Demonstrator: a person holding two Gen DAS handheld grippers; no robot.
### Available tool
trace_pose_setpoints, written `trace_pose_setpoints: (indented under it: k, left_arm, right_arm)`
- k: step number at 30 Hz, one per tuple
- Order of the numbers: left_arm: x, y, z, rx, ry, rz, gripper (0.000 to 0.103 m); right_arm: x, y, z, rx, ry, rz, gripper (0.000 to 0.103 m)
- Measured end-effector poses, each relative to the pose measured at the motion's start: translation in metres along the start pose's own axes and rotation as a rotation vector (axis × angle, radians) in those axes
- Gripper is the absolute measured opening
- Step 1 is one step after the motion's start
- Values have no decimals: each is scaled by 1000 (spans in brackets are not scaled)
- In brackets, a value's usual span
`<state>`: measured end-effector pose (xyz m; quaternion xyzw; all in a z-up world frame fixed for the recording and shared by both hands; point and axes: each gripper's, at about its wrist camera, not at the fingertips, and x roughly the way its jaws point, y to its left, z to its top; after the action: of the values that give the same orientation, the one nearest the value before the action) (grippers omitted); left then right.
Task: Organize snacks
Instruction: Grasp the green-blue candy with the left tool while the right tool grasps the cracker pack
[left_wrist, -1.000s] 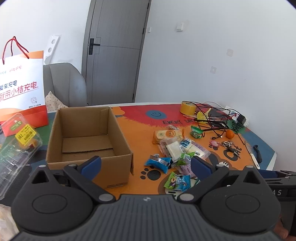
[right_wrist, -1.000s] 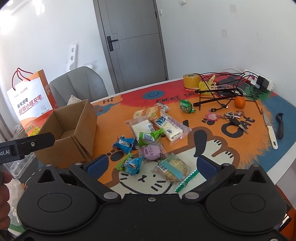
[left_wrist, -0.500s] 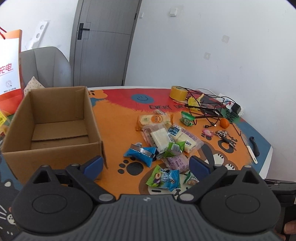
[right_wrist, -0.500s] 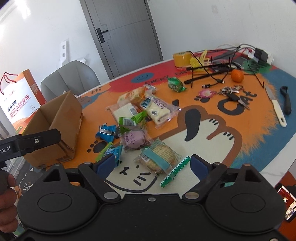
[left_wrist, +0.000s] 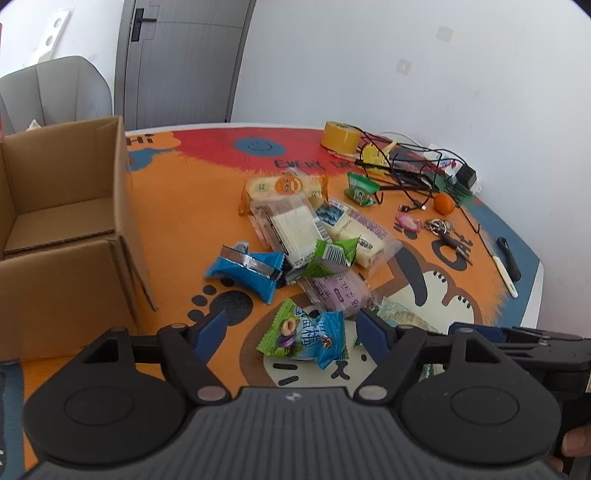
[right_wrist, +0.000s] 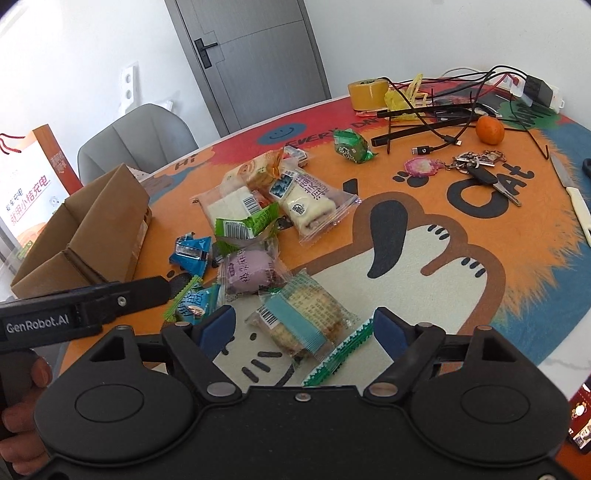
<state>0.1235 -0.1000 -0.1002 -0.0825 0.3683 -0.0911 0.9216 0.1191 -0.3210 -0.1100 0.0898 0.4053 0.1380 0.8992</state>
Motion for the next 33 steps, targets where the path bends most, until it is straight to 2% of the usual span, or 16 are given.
trace_pose_setpoints:
  k: [14,16,18,21,22,23,24,25,26,33]
  left_arm:
    - [33,-1,-6,5,62,9,69]
    - [34,-6,-9,45,50,29,63]
    - [33,-7,-11,57,44,37,49]
    - [29,-2,-11,26,42,18,35]
    - [27,-2,-11,27,39,27,35]
    - [24,-1,-12,30,31,35,35]
    - [21,-1,-12,32,20,38,35]
    - [18,0,-12,32,13,35,35]
    - [15,0,-13,29,9,32,35]
    - [-5,4,-11,17,-31,46,35]
  right_arm:
    - [16,-5,-3,-53,10,-5,76]
    - [15,-3,-4,-63,12,-2,77]
    - [15,-1,-5,-59,9,15,77]
    - [17,5,-6,-88,8,9,78]
    - [19,8,-6,-102,9,2,77]
    - [19,11,-6,-113,7,-7,75]
    - [20,13,-7,-124,4,-14,68]
    - [20,16,-9,-140,-1,-24,56]
    - [19,18,-10,-152,-3,-28,51]
    - [11,22,-13,-122,-15,15,49]
